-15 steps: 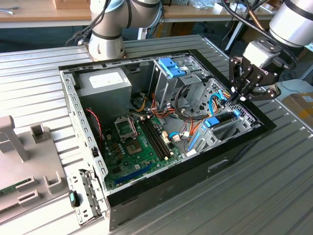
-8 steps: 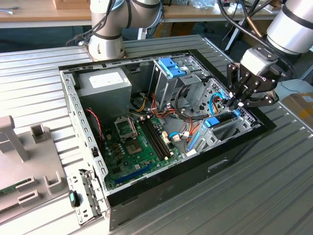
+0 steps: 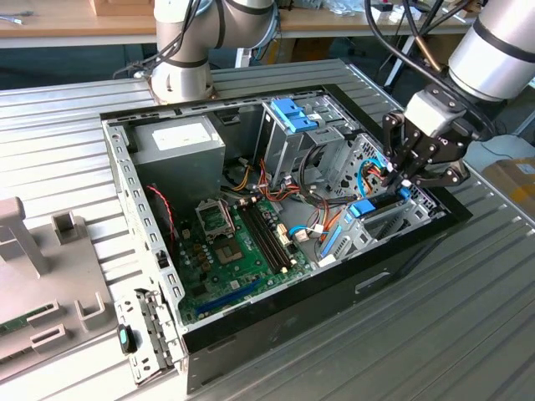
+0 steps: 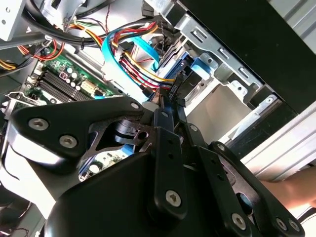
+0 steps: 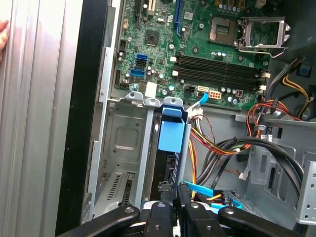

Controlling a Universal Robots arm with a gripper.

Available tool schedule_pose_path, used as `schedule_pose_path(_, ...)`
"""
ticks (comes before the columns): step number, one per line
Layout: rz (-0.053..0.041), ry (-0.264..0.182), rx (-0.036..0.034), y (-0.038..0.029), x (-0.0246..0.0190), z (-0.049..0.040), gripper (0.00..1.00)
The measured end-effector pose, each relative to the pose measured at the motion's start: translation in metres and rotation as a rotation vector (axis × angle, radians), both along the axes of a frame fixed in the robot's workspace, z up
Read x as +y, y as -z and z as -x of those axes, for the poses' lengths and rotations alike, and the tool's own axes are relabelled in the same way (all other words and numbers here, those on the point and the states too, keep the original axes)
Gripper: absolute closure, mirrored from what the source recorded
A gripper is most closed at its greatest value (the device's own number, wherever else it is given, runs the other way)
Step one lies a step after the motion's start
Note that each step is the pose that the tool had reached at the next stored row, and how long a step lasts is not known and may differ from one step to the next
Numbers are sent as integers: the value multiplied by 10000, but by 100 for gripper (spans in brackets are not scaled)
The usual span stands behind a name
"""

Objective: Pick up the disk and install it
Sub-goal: 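Insert the first disk wire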

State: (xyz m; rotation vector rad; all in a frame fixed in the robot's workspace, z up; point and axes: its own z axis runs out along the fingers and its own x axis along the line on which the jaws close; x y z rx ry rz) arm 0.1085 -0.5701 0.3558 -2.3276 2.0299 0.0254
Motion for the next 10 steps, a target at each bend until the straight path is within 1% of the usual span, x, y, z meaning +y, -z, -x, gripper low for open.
schedule_pose_path(1, 42, 63, 0, 2, 0, 1, 84)
schedule_pose_path(4, 46, 74, -1, 3, -1, 1, 84)
schedule_pose_path(5, 48, 166, -1, 4, 0, 1, 84)
schedule_pose_path(7, 52, 535, 0, 7, 0, 1, 84)
schedule_pose_path(10, 54, 826, 1, 9, 0, 2, 84)
